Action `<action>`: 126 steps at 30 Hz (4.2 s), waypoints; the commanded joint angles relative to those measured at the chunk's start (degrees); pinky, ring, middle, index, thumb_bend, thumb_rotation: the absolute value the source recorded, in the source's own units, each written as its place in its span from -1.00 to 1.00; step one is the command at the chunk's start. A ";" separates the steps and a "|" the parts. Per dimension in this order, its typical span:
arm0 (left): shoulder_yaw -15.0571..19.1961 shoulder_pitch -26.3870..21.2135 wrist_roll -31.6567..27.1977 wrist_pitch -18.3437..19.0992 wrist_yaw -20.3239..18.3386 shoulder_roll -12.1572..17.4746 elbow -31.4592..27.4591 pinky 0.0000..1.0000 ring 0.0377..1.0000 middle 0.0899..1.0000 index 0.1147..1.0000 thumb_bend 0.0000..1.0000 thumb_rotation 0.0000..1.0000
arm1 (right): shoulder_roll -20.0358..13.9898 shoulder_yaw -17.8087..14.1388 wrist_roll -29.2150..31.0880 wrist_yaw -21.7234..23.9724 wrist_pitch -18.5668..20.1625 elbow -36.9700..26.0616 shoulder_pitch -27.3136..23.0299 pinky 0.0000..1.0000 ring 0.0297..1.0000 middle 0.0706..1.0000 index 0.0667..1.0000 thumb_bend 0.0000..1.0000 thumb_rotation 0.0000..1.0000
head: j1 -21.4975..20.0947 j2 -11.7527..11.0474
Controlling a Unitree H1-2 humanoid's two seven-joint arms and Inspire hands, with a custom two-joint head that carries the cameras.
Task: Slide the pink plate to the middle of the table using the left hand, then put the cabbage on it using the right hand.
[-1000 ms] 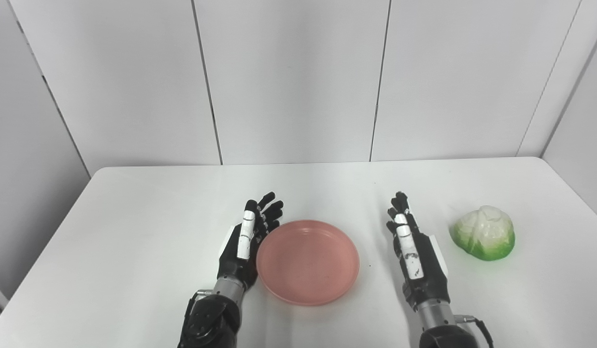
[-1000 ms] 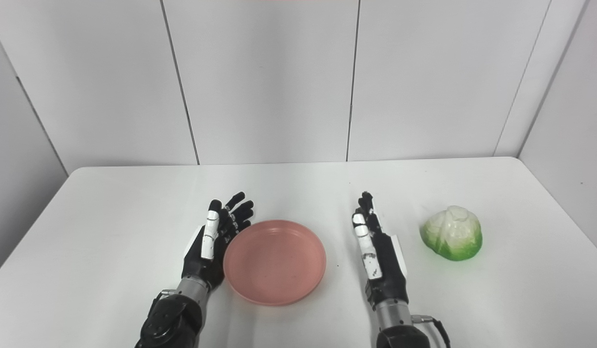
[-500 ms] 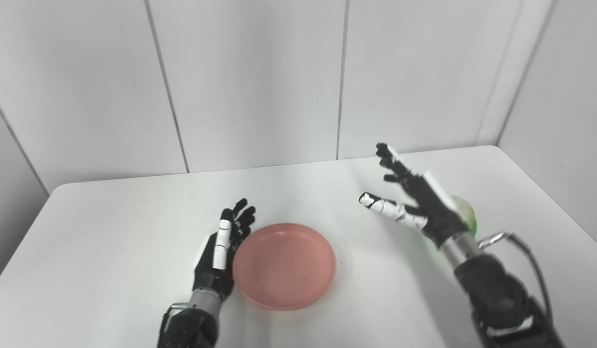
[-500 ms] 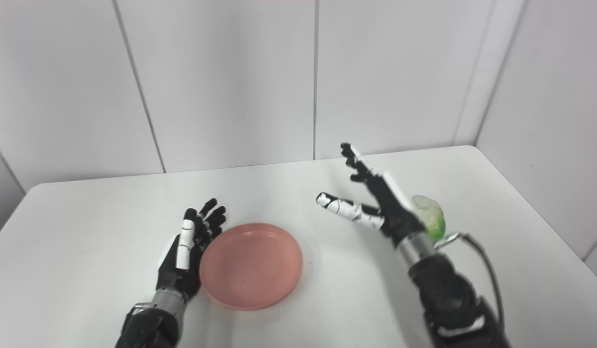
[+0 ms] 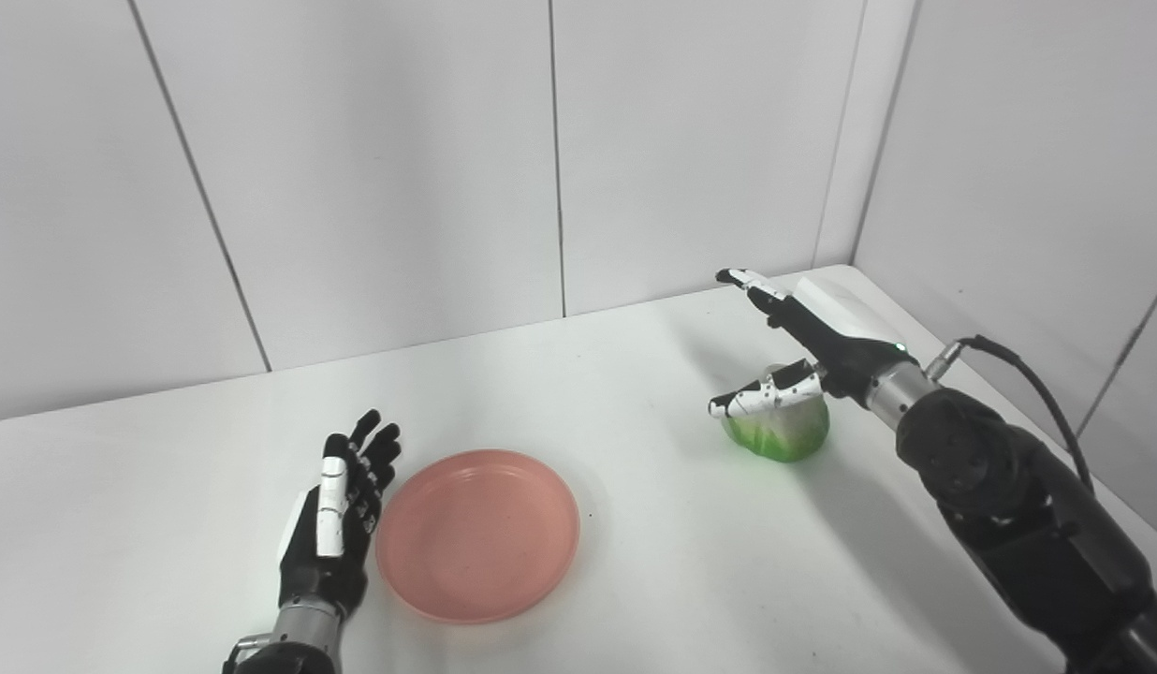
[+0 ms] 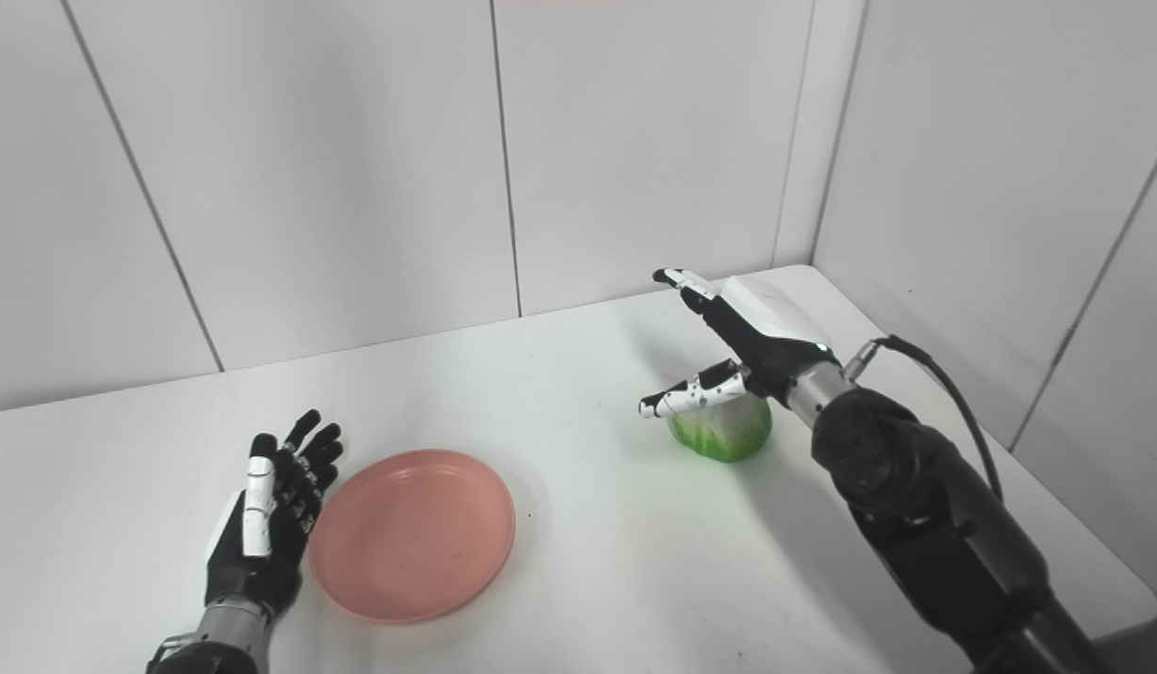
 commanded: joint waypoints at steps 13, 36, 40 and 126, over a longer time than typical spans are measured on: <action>0.19 -0.18 -0.26 -0.83 -0.78 1.03 0.24 0.98 0.88 0.79 0.78 0.61 1.00 | -5.76 3.57 -8.45 0.16 -3.30 7.77 -3.85 0.99 0.93 0.88 0.90 1.00 0.00 | -0.34 0.08; 0.11 0.90 -0.59 -0.98 -1.01 0.45 -0.36 0.99 0.88 0.79 0.77 0.60 1.00 | 2.63 3.89 -6.35 -4.95 -5.06 17.87 -2.38 0.34 0.70 0.84 0.75 0.99 -0.33 | 0.26 0.72; 0.08 1.05 -0.52 -0.77 -0.93 0.41 -0.59 0.96 0.88 0.78 0.77 0.60 1.00 | 4.72 1.71 -4.28 -10.50 -8.25 19.92 -1.63 -0.02 0.12 0.22 0.29 0.62 -0.84 | 0.50 0.73; -3.06 2.71 4.98 -4.60 5.79 -4.89 -1.80 0.92 0.93 0.90 0.89 0.53 1.00 | 24.49 14.53 -6.52 -18.75 -36.25 19.26 -2.56 0.97 0.98 0.98 0.96 0.41 0.29 | 25.43 2.81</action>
